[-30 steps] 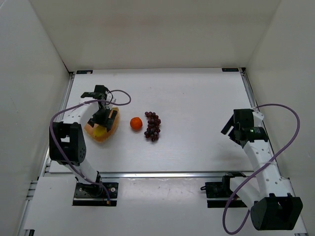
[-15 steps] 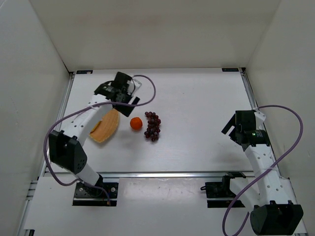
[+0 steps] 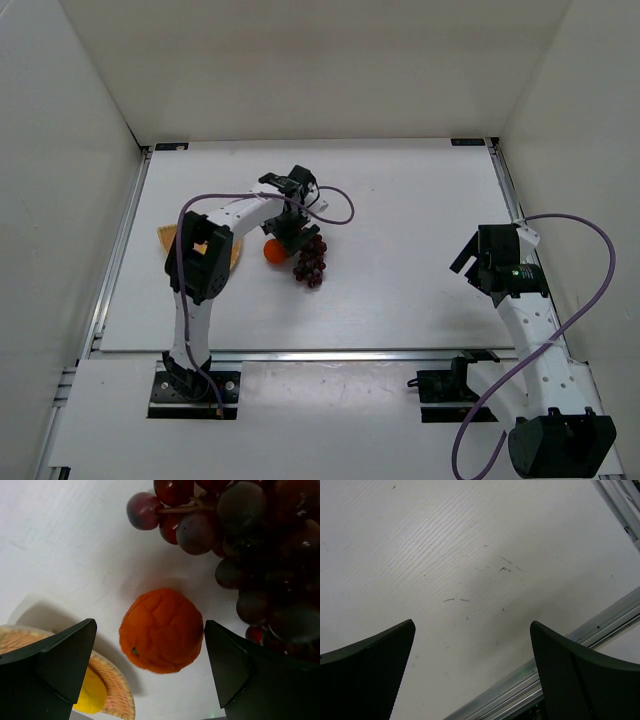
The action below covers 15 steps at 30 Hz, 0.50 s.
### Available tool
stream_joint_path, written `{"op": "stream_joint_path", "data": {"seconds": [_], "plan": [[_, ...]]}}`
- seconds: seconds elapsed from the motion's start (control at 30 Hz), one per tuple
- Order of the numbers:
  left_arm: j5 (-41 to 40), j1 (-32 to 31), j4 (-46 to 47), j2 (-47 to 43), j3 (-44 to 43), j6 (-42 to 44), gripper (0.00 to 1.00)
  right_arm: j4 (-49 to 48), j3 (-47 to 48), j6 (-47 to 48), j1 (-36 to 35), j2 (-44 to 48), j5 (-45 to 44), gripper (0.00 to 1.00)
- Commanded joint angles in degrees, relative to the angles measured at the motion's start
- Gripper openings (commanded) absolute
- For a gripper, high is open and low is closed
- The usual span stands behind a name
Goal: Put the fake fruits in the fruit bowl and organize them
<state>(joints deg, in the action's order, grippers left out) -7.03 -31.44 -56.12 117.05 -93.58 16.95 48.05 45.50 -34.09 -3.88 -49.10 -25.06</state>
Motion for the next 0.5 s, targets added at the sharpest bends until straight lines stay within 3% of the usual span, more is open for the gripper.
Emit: {"op": "stream_joint_path", "data": {"seconds": [0.0, 0.1, 0.23, 0.27, 0.37, 0.4, 0.47], "plan": [[0.70, 0.15, -0.48, 0.62, -1.87, -1.21, 1.00, 0.38, 1.17, 0.42, -0.25, 0.67, -0.34, 1.00], [0.70, 0.15, -0.48, 0.63, -0.64, -1.22, 0.98, 0.38, 1.17, 0.42, -0.25, 0.67, -0.86, 1.00], [3.06, 0.76, -1.98, -2.79, 1.81, -0.61, 0.77, -0.23, 1.17, 0.42, -0.25, -0.46, -0.35, 1.00], [4.55, 0.77, -2.59, -4.71, 1.82, -0.60, 0.63, -0.24, 1.17, 0.42, -0.25, -0.47, -0.34, 1.00], [7.47, 1.29, -3.12, -7.62, 2.53, 0.19, 0.36, -0.86, 1.17, -0.19, -0.77, -1.17, 1.06, 1.00], [7.47, 1.29, -3.64, -9.20, 2.53, 0.19, 0.21, -1.38, 1.70, -0.19, -0.78, -1.78, 1.85, 1.00], [7.47, 2.78, -6.10, -10.70, 0.07, -0.59, 0.13, -3.39, 1.70, -0.19, -2.00, -1.79, 5.26, 1.00]]}}
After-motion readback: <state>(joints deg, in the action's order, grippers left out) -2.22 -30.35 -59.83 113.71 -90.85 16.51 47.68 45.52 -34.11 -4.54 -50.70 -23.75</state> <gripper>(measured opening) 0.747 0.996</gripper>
